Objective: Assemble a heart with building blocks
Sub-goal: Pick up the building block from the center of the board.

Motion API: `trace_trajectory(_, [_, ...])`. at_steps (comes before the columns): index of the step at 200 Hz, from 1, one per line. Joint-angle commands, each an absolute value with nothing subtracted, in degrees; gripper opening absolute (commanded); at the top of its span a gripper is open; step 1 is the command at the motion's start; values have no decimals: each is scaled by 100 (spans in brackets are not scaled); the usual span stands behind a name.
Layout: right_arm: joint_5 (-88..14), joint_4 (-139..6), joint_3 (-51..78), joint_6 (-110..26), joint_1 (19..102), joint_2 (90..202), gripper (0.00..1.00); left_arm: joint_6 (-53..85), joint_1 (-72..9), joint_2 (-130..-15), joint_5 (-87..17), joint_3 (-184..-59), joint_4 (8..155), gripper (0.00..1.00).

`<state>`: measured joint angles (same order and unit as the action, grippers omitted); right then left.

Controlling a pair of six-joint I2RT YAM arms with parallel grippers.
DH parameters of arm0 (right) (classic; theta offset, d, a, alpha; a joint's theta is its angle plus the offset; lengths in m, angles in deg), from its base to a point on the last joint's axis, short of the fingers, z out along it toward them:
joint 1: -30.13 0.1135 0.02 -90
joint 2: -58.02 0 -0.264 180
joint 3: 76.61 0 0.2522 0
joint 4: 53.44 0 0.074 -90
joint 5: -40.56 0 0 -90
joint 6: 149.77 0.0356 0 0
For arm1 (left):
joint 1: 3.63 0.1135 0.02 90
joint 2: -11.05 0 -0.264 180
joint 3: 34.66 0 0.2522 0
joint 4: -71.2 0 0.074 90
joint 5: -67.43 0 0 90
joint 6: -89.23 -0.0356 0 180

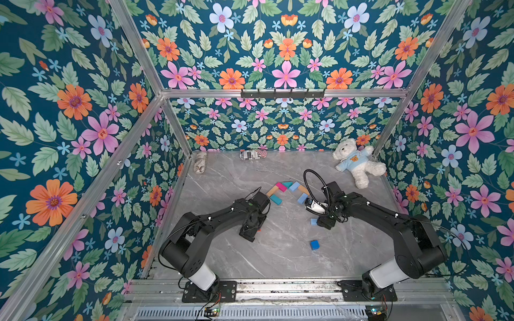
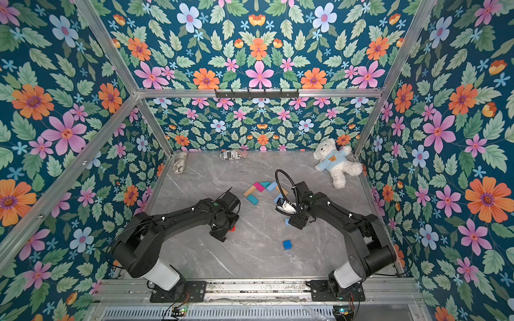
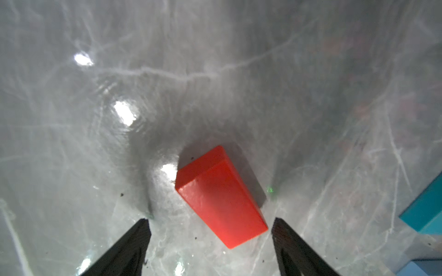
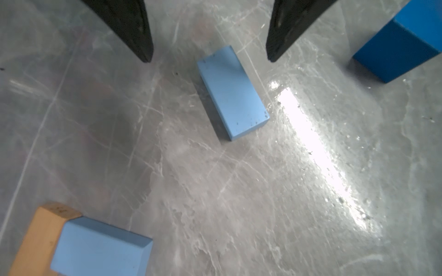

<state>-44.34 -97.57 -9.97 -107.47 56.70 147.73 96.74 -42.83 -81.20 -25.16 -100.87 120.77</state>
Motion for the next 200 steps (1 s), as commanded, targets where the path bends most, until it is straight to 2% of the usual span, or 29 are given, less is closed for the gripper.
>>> trace_trajectory(1, [-4356,-9853,-878,-10854,5711,14944,76,9780,-4251,-8184,-2582,-10025,12016,80])
trace_trajectory(32, [-4395,-9884,-845,-10863,5740,15147,66,9745,-4135,-8311,-2557,-9986,11858,67])
trace_trajectory(59, [-4462,-9867,-871,-10863,5738,15241,59,9598,-4000,-8435,-2503,-10010,11786,52])
trace_trajectory(87, [-4460,-9842,-912,-10833,5768,15473,44,9384,-3932,-8548,-2453,-10069,11755,40])
trace_trajectory(126, [-4426,-9846,-1046,-10708,5863,15460,23,9092,-3932,-8659,-2428,-10182,11792,31])
trace_trajectory(164, [-4407,-10040,-879,-10314,5870,15343,0,8709,-4070,-8698,-2170,-10669,12176,28])
trace_trajectory(200, [-4536,-10108,-718,-9906,5822,14871,0,8571,-4456,-8816,-1952,-11278,12550,27])
